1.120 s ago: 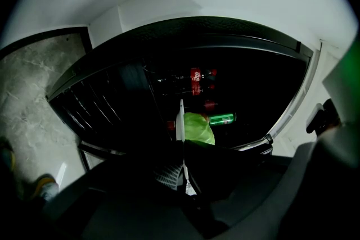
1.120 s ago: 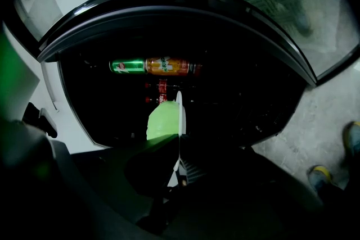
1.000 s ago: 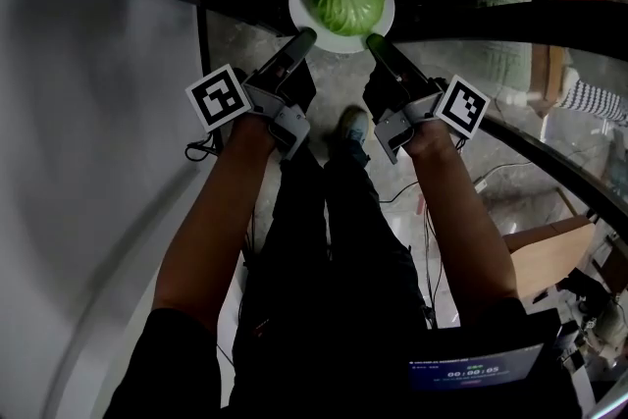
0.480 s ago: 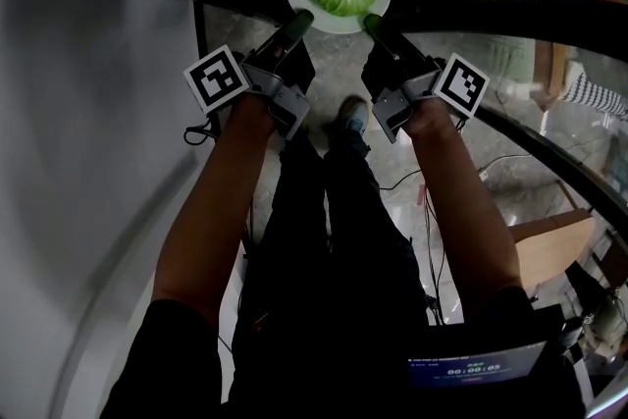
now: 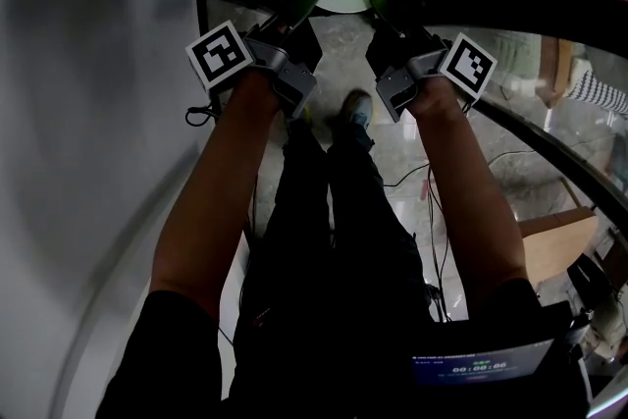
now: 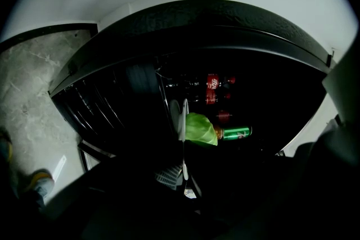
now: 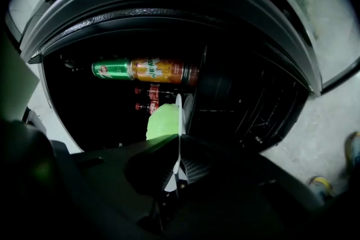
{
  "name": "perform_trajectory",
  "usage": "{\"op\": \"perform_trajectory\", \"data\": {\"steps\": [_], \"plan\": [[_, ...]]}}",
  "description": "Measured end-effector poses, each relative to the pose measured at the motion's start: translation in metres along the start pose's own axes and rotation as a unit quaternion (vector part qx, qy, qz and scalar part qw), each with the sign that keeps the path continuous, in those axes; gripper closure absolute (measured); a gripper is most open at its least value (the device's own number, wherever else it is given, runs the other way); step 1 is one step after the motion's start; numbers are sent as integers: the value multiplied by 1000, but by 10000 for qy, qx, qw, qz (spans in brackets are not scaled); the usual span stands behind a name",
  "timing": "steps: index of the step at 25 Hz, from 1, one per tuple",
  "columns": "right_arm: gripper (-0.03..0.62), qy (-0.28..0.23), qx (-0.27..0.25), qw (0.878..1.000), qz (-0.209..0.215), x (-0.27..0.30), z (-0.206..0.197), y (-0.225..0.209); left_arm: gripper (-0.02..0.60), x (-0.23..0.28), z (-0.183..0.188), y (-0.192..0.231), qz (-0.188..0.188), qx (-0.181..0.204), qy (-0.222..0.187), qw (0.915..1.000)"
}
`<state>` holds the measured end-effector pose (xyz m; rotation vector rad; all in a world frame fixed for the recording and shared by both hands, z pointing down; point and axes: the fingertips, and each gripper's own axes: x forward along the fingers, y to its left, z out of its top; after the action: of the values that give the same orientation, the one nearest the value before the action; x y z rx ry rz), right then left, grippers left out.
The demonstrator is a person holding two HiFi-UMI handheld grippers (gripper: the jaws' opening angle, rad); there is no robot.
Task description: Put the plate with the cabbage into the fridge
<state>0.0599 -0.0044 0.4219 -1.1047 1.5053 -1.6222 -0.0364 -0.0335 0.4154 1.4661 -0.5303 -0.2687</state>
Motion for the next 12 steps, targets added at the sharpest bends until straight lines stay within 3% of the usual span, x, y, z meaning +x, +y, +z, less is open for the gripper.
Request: {"op": "perform_trajectory", "data": {"steps": [12], "plan": [[579, -267, -282, 9992, -27, -6, 10, -3, 569, -5, 4, 3, -115, 81, -203, 9997]]}}
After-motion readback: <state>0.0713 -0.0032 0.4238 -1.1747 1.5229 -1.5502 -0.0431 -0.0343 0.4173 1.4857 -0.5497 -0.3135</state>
